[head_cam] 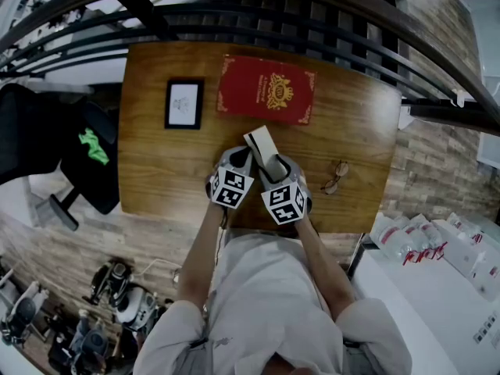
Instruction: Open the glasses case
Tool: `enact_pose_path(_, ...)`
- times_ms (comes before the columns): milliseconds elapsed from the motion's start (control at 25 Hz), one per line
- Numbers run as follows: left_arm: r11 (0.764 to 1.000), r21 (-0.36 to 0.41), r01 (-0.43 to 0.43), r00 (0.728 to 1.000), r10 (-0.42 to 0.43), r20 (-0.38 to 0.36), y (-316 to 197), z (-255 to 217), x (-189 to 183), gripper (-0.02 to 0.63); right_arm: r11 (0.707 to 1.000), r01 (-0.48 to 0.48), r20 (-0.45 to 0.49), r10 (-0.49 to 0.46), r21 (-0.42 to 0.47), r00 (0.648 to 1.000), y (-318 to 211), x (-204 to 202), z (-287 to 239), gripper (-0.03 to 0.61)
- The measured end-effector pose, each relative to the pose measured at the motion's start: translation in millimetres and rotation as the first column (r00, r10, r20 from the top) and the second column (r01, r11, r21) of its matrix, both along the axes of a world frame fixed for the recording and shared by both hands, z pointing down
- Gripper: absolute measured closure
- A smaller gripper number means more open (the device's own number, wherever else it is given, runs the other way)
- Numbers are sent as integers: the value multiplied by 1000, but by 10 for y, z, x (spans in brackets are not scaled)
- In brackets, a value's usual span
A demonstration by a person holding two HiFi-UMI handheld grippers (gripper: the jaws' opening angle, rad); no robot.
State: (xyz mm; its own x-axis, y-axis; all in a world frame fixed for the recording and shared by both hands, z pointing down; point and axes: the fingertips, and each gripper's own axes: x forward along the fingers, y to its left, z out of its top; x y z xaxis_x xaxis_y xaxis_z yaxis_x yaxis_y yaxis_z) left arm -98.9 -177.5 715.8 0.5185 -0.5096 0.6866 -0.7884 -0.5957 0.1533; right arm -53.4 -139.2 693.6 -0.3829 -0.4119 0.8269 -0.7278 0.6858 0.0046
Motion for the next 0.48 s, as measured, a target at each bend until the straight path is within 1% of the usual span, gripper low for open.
enact_pose_path(480,1000,-6,4,1000,-4,1,14,16,-5,594,1000,-14,28,13,14,1000,0,46,-86,405)
